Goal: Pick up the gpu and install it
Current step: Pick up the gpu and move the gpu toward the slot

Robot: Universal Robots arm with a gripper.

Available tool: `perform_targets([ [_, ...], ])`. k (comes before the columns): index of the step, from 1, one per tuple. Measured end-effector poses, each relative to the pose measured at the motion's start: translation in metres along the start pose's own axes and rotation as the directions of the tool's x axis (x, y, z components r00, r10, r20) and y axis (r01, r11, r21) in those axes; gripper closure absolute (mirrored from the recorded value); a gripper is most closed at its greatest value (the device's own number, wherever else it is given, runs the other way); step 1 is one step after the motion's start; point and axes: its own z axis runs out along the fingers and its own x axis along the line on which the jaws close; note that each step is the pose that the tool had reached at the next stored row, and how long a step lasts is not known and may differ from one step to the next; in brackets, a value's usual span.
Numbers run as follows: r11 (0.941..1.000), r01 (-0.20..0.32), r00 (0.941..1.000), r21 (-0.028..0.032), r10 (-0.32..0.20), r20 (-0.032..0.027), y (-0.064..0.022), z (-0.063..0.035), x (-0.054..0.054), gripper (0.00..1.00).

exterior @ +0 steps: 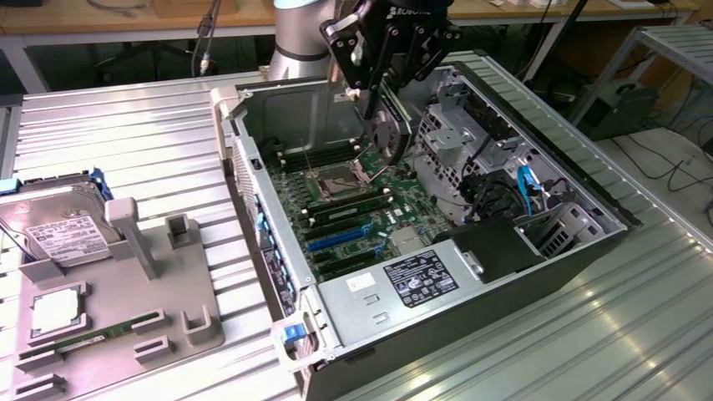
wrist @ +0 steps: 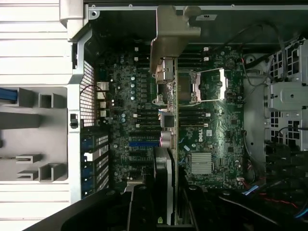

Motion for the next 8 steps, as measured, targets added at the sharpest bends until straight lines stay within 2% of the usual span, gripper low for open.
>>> perform_targets([
  [8,1.0000,0.000,1.0000,-0.0001,0.000,0.0000,0.0000,0.0003,-0.013,0.72],
])
